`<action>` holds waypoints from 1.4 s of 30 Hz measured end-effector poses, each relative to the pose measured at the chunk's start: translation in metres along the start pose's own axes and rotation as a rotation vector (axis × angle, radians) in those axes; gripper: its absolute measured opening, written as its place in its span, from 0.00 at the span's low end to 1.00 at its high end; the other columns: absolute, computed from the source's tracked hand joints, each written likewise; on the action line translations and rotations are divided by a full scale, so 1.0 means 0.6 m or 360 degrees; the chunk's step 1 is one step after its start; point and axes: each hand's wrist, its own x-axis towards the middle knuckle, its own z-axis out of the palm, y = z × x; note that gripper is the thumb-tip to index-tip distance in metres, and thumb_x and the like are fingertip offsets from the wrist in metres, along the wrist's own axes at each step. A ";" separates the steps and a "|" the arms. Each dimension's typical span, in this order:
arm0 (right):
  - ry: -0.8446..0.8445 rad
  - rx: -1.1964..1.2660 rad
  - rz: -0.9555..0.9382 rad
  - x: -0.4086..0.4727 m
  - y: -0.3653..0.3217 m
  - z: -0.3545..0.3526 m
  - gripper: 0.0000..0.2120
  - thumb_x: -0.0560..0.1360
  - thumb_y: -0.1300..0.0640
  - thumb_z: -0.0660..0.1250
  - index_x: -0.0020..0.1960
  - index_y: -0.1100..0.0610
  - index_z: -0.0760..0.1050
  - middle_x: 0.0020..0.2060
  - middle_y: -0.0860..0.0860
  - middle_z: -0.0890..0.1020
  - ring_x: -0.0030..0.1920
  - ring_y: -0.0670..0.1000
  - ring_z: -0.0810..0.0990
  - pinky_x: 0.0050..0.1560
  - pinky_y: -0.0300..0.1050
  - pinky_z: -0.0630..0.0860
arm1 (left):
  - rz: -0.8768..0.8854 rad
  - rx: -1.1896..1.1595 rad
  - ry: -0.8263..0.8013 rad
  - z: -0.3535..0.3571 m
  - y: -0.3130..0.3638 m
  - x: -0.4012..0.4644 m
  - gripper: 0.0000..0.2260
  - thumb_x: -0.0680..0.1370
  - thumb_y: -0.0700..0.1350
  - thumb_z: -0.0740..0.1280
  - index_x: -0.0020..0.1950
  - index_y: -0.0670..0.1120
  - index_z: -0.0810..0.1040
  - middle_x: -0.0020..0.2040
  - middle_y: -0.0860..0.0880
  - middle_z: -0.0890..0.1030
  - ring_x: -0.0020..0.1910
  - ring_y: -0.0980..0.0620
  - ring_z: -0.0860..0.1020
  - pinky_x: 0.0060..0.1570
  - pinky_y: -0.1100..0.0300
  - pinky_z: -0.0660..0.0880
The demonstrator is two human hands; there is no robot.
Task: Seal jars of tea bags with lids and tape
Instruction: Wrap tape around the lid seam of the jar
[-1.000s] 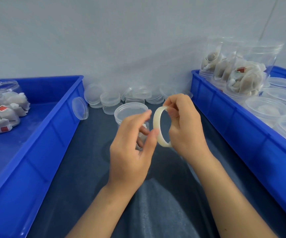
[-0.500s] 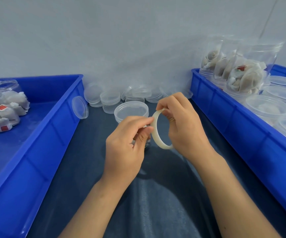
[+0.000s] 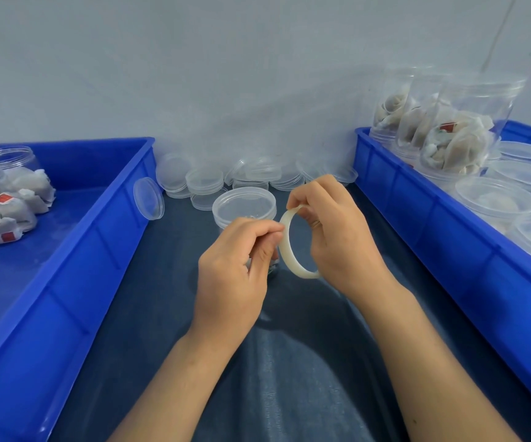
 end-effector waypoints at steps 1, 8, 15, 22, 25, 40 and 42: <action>0.0008 0.0007 0.0007 0.000 0.000 0.000 0.12 0.79 0.72 0.66 0.55 0.57 0.77 0.50 0.44 0.72 0.48 0.44 0.70 0.46 0.40 0.73 | -0.0007 -0.0017 -0.0008 0.000 -0.001 0.000 0.05 0.83 0.37 0.70 0.54 0.39 0.85 0.47 0.49 0.84 0.43 0.51 0.82 0.43 0.55 0.80; 0.0015 0.0093 0.0059 0.003 0.000 -0.008 0.15 0.77 0.77 0.65 0.54 0.60 0.78 0.50 0.48 0.74 0.49 0.48 0.73 0.51 0.35 0.74 | -0.0020 -0.0102 -0.0053 0.001 0.000 0.003 0.07 0.80 0.41 0.73 0.55 0.40 0.86 0.51 0.50 0.85 0.50 0.54 0.83 0.51 0.66 0.78; -0.0096 0.0133 0.0066 0.004 -0.002 -0.015 0.14 0.77 0.78 0.63 0.53 0.62 0.78 0.48 0.48 0.74 0.47 0.49 0.73 0.50 0.30 0.68 | -0.0076 -0.0176 -0.0069 0.002 -0.005 0.000 0.08 0.79 0.45 0.74 0.53 0.42 0.86 0.49 0.53 0.85 0.48 0.53 0.84 0.49 0.61 0.81; -0.0195 0.0212 0.0061 0.002 -0.004 -0.015 0.11 0.79 0.74 0.64 0.52 0.60 0.78 0.48 0.50 0.77 0.48 0.52 0.75 0.49 0.46 0.75 | -0.0124 -0.0195 -0.0073 0.000 -0.008 -0.001 0.06 0.81 0.44 0.72 0.50 0.42 0.85 0.46 0.53 0.84 0.44 0.50 0.83 0.44 0.53 0.81; -0.0170 0.0198 0.0084 0.001 -0.003 -0.014 0.11 0.80 0.74 0.64 0.53 0.60 0.78 0.48 0.49 0.77 0.48 0.51 0.75 0.50 0.38 0.74 | -0.0137 -0.0202 -0.0111 0.002 -0.007 -0.003 0.02 0.82 0.39 0.72 0.52 0.42 0.85 0.46 0.52 0.83 0.43 0.48 0.84 0.45 0.50 0.82; -0.0041 -0.0014 -0.0014 0.003 0.002 -0.011 0.11 0.79 0.74 0.65 0.53 0.60 0.78 0.49 0.46 0.73 0.48 0.50 0.72 0.50 0.30 0.67 | -0.0472 -0.0416 -0.0066 0.005 0.006 -0.004 0.04 0.80 0.39 0.75 0.51 0.48 0.87 0.43 0.55 0.87 0.43 0.51 0.88 0.46 0.59 0.84; -0.0036 -0.0025 -0.0016 0.003 0.003 -0.010 0.12 0.78 0.74 0.65 0.53 0.60 0.78 0.49 0.45 0.73 0.48 0.50 0.72 0.50 0.31 0.67 | -0.0443 -0.0369 -0.0080 0.006 0.005 -0.005 0.04 0.81 0.40 0.74 0.51 0.48 0.87 0.43 0.55 0.87 0.44 0.49 0.87 0.47 0.54 0.85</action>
